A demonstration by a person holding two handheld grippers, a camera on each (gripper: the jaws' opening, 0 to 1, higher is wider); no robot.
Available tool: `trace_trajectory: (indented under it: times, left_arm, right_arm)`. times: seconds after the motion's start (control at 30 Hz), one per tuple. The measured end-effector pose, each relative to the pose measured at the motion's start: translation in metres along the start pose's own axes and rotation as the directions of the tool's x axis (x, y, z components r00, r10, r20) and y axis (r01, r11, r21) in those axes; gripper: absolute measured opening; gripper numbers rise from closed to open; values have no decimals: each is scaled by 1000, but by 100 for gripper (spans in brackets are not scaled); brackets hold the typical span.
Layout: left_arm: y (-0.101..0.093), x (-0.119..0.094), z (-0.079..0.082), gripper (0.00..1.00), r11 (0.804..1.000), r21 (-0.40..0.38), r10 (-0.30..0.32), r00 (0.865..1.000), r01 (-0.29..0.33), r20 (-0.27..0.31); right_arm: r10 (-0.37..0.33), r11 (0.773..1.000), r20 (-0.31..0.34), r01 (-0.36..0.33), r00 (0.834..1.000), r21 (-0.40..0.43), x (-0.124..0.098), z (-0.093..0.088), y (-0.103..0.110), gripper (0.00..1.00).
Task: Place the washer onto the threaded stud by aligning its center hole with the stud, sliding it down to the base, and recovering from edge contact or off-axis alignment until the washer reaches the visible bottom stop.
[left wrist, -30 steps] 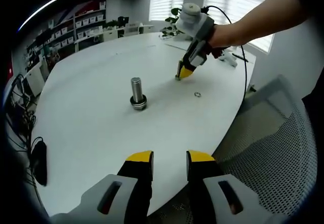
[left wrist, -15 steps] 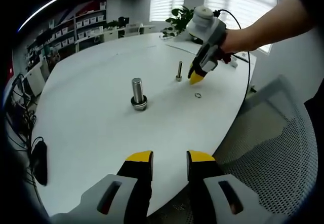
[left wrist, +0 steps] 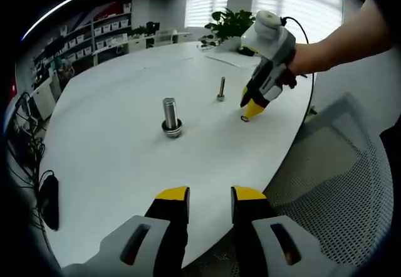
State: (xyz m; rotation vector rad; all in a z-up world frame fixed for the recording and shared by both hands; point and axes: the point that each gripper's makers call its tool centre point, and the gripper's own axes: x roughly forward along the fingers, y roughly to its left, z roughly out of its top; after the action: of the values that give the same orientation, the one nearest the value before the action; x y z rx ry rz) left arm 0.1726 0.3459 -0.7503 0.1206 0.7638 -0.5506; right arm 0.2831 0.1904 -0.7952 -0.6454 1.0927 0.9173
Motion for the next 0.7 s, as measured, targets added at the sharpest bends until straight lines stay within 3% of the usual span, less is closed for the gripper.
trace_trajectory:
  times: [0.53,0.7]
  left_arm:
    - [-2,1,0,24,1000,4,-10,1000,10,1]
    - [-2,1,0,24,1000,4,-12,1000,12,2]
  right_arm:
    - [13,999,-42,-15,999,-48,3,-3,7,24]
    - [20,998,-60,-24,998,-64,4,-5,3,18]
